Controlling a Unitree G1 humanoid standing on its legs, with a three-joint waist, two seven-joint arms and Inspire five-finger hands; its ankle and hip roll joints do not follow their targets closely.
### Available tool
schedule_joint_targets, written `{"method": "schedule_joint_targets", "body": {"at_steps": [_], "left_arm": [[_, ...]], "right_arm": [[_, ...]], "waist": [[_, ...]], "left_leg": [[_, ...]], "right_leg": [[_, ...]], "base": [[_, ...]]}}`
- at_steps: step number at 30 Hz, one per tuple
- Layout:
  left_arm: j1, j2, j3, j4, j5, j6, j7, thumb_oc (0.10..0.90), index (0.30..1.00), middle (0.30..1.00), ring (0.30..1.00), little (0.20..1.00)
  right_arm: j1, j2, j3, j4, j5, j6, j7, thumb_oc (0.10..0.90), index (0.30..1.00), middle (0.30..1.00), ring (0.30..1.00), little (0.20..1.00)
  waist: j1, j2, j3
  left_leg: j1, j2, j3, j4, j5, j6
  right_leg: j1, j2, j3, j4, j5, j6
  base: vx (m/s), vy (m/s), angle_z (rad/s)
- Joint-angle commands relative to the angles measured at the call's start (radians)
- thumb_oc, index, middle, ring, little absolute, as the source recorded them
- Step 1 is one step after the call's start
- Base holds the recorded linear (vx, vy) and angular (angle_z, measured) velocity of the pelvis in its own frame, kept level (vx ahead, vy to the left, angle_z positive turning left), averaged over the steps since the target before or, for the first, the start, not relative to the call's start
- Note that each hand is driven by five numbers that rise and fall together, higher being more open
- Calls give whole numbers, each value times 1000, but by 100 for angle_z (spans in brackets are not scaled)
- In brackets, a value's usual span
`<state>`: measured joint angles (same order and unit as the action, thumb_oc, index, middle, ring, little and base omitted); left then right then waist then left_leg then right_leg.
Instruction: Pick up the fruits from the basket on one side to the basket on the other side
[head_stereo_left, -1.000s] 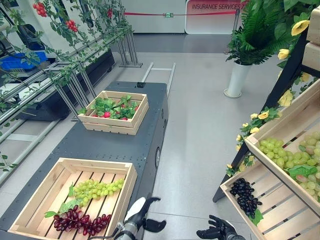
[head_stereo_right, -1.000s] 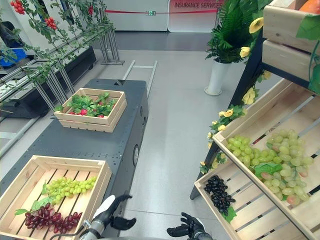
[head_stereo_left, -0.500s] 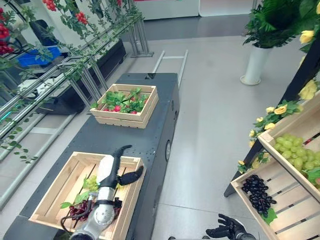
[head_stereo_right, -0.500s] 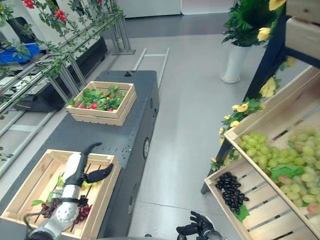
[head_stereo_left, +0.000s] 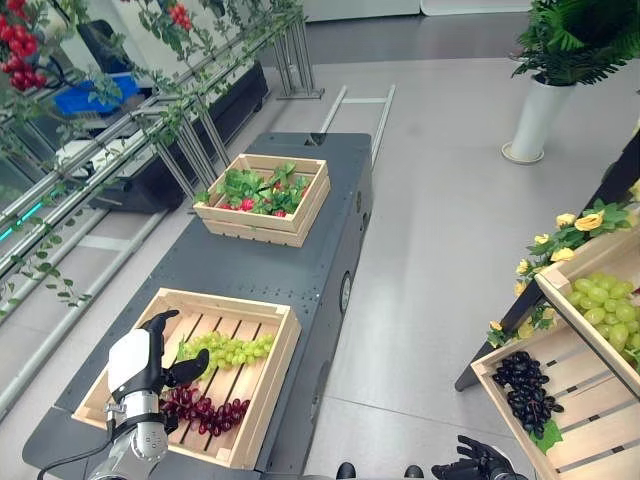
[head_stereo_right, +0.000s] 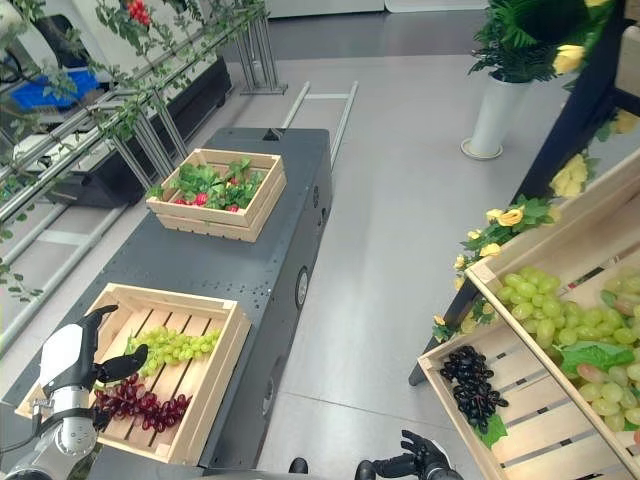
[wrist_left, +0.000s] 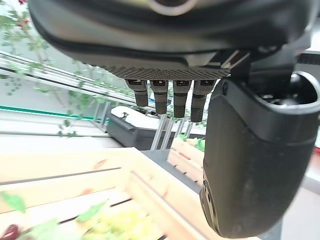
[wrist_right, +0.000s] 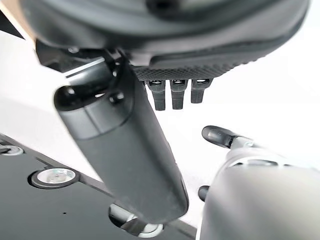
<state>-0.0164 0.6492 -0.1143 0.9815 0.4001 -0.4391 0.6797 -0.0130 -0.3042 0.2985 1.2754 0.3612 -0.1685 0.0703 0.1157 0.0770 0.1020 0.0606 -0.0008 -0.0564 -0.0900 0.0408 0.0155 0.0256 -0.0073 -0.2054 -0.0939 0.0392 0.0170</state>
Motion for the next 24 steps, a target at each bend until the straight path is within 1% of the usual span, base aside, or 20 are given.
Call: {"method": "schedule_joint_targets", "body": {"at_steps": [1, 3, 4, 5, 7, 9, 10, 12, 14, 15, 16, 17, 21, 23, 24], "left_arm": [[-166, 159, 14, -3, -12, 13, 47, 800, 900, 900, 900, 900], [-209, 187, -3, 7, -12, 13, 42, 800, 900, 900, 900, 900], [-257, 225, -21, 14, -6, 23, 38, 800, 900, 900, 900, 900], [-261, 228, -23, 14, -7, 24, 38, 800, 900, 900, 900, 900], [-285, 251, -31, 18, -17, 43, 23, 800, 900, 900, 900, 900], [-302, 264, -58, 36, 23, 53, 13, 800, 900, 900, 900, 900], [-307, 265, -71, 35, 41, 62, 25, 800, 900, 900, 900, 900], [-314, 271, -83, 37, 57, 63, 53, 800, 900, 900, 900, 900], [-332, 291, -88, 36, 63, 70, 103, 800, 900, 900, 900, 900], [-342, 305, -92, 32, 72, 70, 137, 800, 900, 900, 900, 900], [-349, 312, -93, 32, 71, 69, 151, 800, 900, 900, 900, 900], [-366, 330, -96, 23, 85, 74, 167, 800, 900, 900, 900, 900], [-357, 332, -122, 24, 143, 85, 199, 800, 900, 900, 900, 900], [-344, 326, -134, 30, 156, 92, 231, 800, 900, 900, 900, 900], [-344, 326, -135, 31, 156, 91, 231, 800, 900, 900, 900, 900]], "right_arm": [[-79, 6, 30, -10, 68, -56, 49, 800, 900, 900, 900, 900], [-109, 0, 34, -16, 87, -71, 54, 800, 900, 900, 900, 900], [-149, -2, 36, -25, 125, -89, 64, 800, 900, 900, 900, 900], [-153, -3, 36, -26, 130, -90, 65, 800, 900, 900, 900, 900], [-189, -5, 40, -39, 151, -97, 67, 800, 900, 900, 900, 900], [-225, -16, 46, -48, 155, -106, 74, 800, 900, 900, 900, 900], [-235, -23, 47, -56, 160, -102, 72, 800, 900, 900, 900, 900], [-246, -33, 46, -62, 164, -100, 70, 800, 900, 900, 900, 900], [-255, -43, 43, -68, 164, -96, 64, 800, 900, 900, 900, 900], [-258, -47, 42, -70, 163, -92, 61, 800, 900, 900, 900, 900], [-261, -50, 41, -69, 162, -90, 57, 800, 900, 900, 900, 900], [-266, -55, 38, -67, 175, -88, 46, 800, 900, 900, 900, 900], [-286, -71, 26, -72, 204, -89, 47, 800, 900, 900, 900, 900], [-295, -81, 27, -80, 202, -92, 54, 800, 900, 900, 900, 900], [-295, -81, 27, -80, 202, -92, 54, 800, 900, 900, 900, 900]], "waist": [[11, -56, 68], [17, -60, 108], [24, -70, 160], [26, -71, 165], [35, -81, 208], [44, -90, 251], [49, -91, 268], [52, -90, 284], [56, -93, 301], [60, -96, 312], [60, -97, 315], [65, -97, 323], [67, -86, 338], [62, -79, 347], [62, -79, 346]], "left_leg": [[-78, -76, 6, 79, -42, 50], [-119, -74, 8, 130, -51, 54], [-166, -72, 11, 189, -58, 53], [-172, -72, 13, 198, -60, 53], [-217, -72, 25, 257, -72, 48], [-284, -72, 39, 346, -95, 47], [-312, -75, 41, 387, -106, 46], [-348, -74, 48, 435, -118, 46], [-403, -73, 62, 503, -142, 53], [-417, -74, 68, 544, -173, 54], [-429, -74, 72, 561, -180, 58], [-478, -75, 80, 631, -206, 61], [-551, -74, 98, 752, -252, 67], [-586, -69, 108, 802, -266, 67], [-588, -69, 108, 804, -267, 67]], "right_leg": [[-5, -25, -40, 89, -56, -5], [-49, -28, -52, 156, -77, -15], [-95, -27, -66, 236, -104, -28], [-100, -28, -69, 244, -107, -29], [-135, -35, -84, 292, -120, -33], [-191, -48, -102, 379, -150, -44], [-209, -54, -102, 412, -164, -48], [-236, -64, -109, 470, -190, -59], [-284, -84, -116, 559, -226, -70], [-298, -94, -111, 609, -255, -68], [-310, -100, -114, 628, -263, -71], [-344, -114, -120, 697, -289, -80], [-402, -134, -122, 808, -331, -95], [-428, -137, -113, 847, -344, -101], [-430, -137, -112, 849, -345, -101]], "base": [[-191, 43, 4], [-262, 31, 21], [-224, 5, 26], [-239, -2, 16], [-188, 10, 10], [-217, 59, 10], [-153, 65, 6], [-109, 66, 12], [-89, 81, 15], [-41, 49, 9], [-60, 51, 15], [-80, 44, 18], [-54, 89, 22], [-39, 105, 1], [-34, 121, -6]]}}
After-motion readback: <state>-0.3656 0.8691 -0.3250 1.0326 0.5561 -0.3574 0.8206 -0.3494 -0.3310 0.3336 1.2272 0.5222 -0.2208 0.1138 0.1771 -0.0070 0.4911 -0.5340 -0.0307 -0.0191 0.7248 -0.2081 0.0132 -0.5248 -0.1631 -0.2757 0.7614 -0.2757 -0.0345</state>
